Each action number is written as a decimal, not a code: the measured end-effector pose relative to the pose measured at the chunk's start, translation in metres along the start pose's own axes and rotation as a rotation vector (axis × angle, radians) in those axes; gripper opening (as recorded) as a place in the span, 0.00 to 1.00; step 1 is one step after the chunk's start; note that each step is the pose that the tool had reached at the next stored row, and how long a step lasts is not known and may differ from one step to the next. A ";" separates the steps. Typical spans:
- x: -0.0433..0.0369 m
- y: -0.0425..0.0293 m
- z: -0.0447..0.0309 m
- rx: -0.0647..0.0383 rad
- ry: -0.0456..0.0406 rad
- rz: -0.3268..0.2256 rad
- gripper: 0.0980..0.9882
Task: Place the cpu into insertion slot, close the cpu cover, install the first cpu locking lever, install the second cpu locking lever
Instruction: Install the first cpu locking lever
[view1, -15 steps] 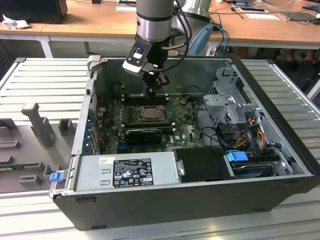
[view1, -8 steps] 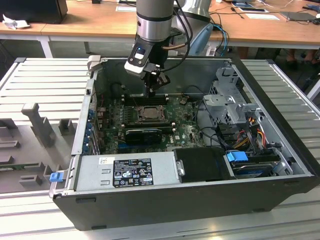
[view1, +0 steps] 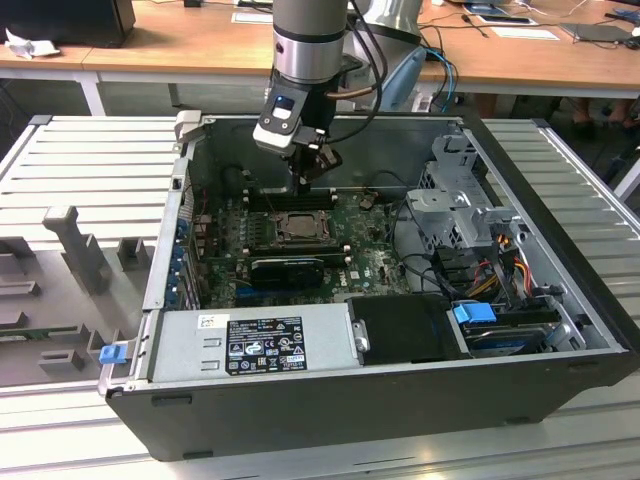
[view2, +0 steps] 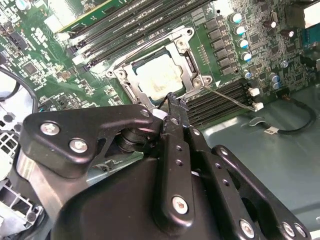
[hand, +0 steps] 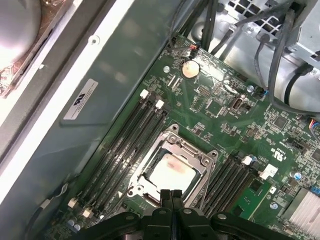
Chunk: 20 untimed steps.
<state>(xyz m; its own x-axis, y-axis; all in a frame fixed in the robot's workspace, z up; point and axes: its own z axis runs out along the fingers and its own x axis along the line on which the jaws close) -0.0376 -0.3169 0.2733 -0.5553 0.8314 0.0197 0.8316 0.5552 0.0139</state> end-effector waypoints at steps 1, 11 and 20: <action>0.0000 0.0000 0.0000 0.000 0.0003 -0.013 0.01; 0.0000 0.0000 0.0000 0.002 0.0013 -0.094 0.01; 0.0000 0.0000 0.0000 0.005 0.0034 -0.241 0.01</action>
<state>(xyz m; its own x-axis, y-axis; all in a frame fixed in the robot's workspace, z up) -0.0376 -0.3169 0.2732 -0.7376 0.6750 0.0198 0.6752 0.7375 0.0140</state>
